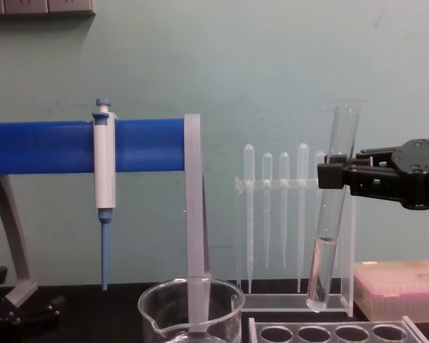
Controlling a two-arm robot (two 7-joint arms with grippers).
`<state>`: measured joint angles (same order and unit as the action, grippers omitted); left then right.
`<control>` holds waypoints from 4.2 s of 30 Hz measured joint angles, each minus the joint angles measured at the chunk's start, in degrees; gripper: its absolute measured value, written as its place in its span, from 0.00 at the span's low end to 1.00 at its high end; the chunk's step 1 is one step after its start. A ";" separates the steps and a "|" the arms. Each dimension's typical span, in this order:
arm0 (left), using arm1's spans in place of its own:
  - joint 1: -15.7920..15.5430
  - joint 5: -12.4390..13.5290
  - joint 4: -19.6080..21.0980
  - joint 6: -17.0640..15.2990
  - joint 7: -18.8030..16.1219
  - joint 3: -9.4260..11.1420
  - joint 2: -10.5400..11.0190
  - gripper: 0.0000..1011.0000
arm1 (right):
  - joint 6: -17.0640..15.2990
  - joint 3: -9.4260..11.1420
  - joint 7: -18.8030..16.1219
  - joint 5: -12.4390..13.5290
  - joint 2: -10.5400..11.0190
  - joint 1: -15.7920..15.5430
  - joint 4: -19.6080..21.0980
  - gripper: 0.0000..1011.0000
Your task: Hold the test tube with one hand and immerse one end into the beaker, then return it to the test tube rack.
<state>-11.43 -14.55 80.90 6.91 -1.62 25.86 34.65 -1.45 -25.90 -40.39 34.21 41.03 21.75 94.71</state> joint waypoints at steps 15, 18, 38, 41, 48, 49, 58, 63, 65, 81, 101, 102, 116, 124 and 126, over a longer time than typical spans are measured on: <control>0.00 0.00 0.00 0.00 0.00 0.00 0.00 0.99 | 0.00 0.00 -0.01 0.00 0.00 0.00 0.00 0.23; 0.00 0.00 0.00 0.00 0.00 0.00 0.00 0.99 | 0.00 0.00 0.00 0.00 0.00 0.00 0.00 0.23; 0.00 0.00 0.00 0.00 0.00 0.00 0.00 0.99 | 0.00 0.00 -0.01 0.00 0.00 0.00 0.00 0.23; 0.00 0.00 0.00 0.00 0.00 0.00 0.00 0.99 | 0.00 0.00 -0.01 0.00 0.00 0.00 0.00 0.23; 0.00 0.00 0.00 0.00 0.00 0.00 0.00 0.99 | 0.00 0.00 -0.01 0.00 0.00 0.00 0.00 0.23; 0.00 0.00 0.00 0.00 0.00 0.00 0.00 0.99 | 0.00 0.00 -0.01 0.00 0.00 0.00 0.00 0.23; 0.00 0.00 0.00 0.00 0.00 0.00 0.00 0.99 | 0.00 0.00 -0.01 0.00 0.00 0.00 0.00 0.23; 0.00 0.00 0.00 0.00 0.00 0.00 0.00 0.99 | 0.00 0.00 -0.01 0.00 0.00 0.00 0.00 0.23; 0.00 0.00 0.00 0.00 0.00 0.00 0.00 0.99 | 0.00 0.00 -0.01 0.00 0.00 0.00 0.00 0.23; 0.00 0.00 0.00 0.00 0.00 0.00 0.00 0.99 | 0.00 0.00 0.00 0.00 0.00 0.00 0.00 0.23; 0.00 0.00 0.00 0.00 0.00 0.00 0.00 0.99 | -0.05 -2.71 -1.08 -1.03 -3.54 5.70 -1.39 0.23; 0.00 0.00 0.00 0.00 0.00 0.00 0.00 0.99 | -0.29 -3.25 -1.23 -1.14 -4.19 6.70 -1.49 0.23; 0.00 0.00 0.00 0.00 0.00 0.00 0.00 0.99 | -2.21 -8.20 -1.39 -1.98 -9.00 12.70 -3.42 0.23; 0.00 0.00 0.00 0.00 0.00 0.00 0.00 0.99 | -1.85 -10.23 -1.55 -2.39 -10.78 13.61 -5.68 0.23; 0.00 0.00 0.00 0.00 0.00 0.00 0.00 0.99 | -1.61 -10.66 -1.53 -2.55 -11.04 13.58 -6.20 0.23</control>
<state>-11.43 -14.55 80.90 6.91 -1.62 25.86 34.65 -3.06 -36.56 -41.92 31.66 29.99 35.33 88.51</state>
